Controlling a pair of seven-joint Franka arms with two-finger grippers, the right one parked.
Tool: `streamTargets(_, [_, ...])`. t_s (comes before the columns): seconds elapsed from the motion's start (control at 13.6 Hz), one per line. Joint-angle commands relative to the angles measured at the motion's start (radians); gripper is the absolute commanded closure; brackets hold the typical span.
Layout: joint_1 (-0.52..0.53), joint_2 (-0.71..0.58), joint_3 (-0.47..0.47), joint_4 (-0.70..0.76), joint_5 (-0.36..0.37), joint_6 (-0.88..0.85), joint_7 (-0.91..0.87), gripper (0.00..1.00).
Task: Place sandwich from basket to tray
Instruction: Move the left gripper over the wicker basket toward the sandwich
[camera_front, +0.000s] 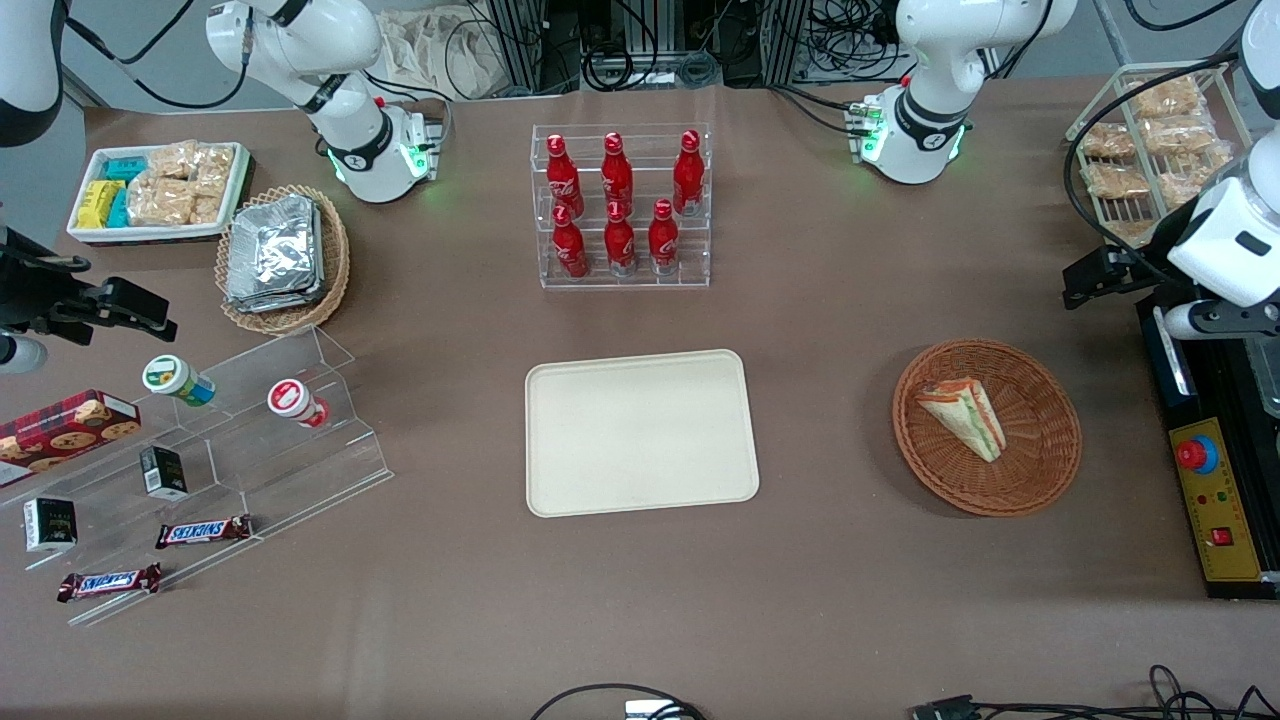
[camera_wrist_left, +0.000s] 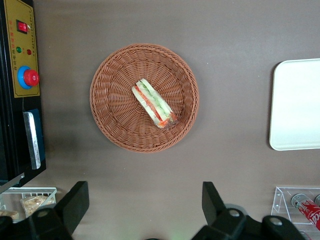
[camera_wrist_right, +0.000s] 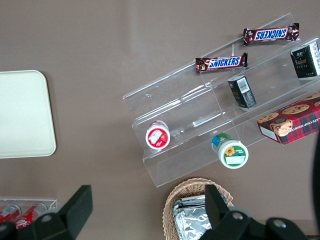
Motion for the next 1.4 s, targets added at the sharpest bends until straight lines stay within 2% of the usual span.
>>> streamTargets(0.0, [0.000,-0.018,0.005,-0.012,-0.008,-0.005,0.007,0.00])
streamTargets(0.37, [-0.001,-0.013,0.017,-0.007,-0.007,-0.005,-0.004,0.00])
streamTargets(0.59, [0.020,0.015,0.020,-0.012,-0.007,-0.005,-0.108,0.01])
streamTargets(0.66, [0.031,0.031,0.020,-0.012,-0.011,-0.001,-0.160,0.05])
streamTargets(0.81, [0.036,0.074,0.020,-0.010,-0.011,0.007,-0.280,0.04])
streamTargets(1.33, [0.031,0.318,0.020,-0.012,0.010,0.120,-0.472,0.04])
